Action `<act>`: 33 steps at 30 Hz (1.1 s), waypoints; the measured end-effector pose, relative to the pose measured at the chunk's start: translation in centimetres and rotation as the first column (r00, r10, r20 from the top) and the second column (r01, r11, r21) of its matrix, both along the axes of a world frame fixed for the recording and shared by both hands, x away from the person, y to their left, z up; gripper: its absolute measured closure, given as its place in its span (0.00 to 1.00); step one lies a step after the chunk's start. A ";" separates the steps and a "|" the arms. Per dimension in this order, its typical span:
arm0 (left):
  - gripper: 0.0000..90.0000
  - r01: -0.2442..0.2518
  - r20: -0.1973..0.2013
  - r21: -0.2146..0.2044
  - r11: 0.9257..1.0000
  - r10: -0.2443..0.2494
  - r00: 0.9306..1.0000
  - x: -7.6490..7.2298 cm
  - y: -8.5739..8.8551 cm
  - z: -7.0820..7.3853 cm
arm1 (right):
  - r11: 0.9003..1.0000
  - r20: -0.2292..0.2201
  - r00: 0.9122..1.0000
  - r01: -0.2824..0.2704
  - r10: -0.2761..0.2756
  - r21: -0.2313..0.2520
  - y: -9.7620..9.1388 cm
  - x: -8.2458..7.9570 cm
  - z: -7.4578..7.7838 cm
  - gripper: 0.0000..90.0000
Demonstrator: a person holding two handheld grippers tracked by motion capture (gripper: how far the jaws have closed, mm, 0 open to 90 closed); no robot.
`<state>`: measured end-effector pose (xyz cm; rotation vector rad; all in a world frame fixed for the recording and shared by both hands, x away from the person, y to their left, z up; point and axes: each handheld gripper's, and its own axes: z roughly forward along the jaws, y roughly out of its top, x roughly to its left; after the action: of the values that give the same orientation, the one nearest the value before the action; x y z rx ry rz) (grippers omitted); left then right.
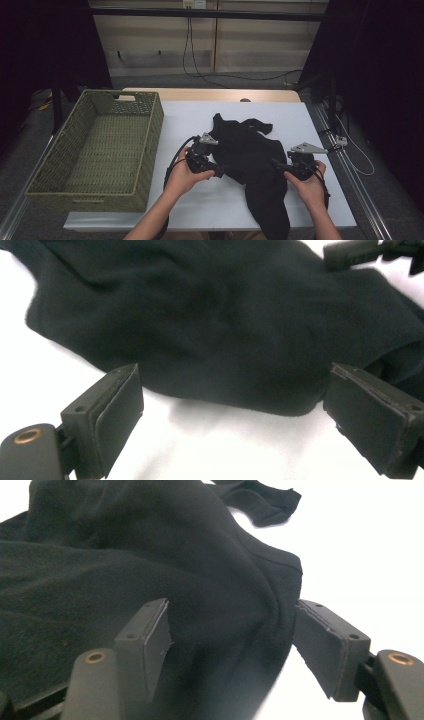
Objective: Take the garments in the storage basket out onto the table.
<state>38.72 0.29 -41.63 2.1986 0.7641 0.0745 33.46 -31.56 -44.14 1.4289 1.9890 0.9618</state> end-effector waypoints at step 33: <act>0.12 -0.039 0.007 0.010 0.999 0.039 0.999 0.5 1.4 -0.2 | 0.995 -0.007 0.996 0.086 -0.087 -0.059 -4.0 1.6 0.0 1.00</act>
<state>39.23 1.71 -41.85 2.1923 0.8049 0.1060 35.03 -35.60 -44.16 1.4771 1.9298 0.8533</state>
